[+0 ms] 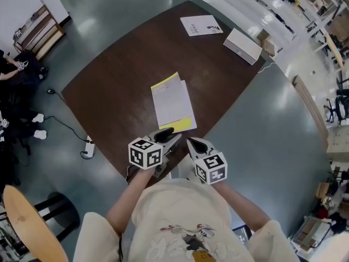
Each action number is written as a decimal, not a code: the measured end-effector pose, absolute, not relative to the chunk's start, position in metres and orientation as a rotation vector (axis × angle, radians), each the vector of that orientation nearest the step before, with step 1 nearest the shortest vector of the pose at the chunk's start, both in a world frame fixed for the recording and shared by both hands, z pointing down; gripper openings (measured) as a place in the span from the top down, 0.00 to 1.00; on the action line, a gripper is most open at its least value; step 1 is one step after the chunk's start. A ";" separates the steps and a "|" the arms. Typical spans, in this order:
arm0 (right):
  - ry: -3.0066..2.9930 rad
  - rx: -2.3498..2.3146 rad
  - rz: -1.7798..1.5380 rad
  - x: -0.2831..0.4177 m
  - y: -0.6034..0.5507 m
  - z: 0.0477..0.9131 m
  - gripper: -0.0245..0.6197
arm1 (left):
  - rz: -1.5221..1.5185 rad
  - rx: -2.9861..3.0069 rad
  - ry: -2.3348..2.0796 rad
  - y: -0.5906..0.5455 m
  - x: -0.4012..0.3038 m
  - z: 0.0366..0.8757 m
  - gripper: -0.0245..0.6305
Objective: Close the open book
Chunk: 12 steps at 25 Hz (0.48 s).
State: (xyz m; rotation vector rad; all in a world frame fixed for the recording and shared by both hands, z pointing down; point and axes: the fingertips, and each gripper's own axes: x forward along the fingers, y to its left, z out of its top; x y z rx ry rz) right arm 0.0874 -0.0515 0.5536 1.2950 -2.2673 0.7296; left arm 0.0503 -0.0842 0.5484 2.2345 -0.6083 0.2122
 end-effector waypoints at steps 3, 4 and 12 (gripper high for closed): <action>-2.262 1.303 0.724 0.095 -0.052 0.554 0.95 | 0.215 2.246 -0.605 -0.082 0.056 0.547 0.72; -2.258 1.308 0.724 0.098 -0.053 0.554 0.95 | 0.216 2.246 -0.611 -0.082 0.056 0.547 0.72; -2.257 1.306 0.702 0.098 -0.049 0.552 0.95 | 0.225 2.238 -0.715 -0.074 0.034 0.540 0.95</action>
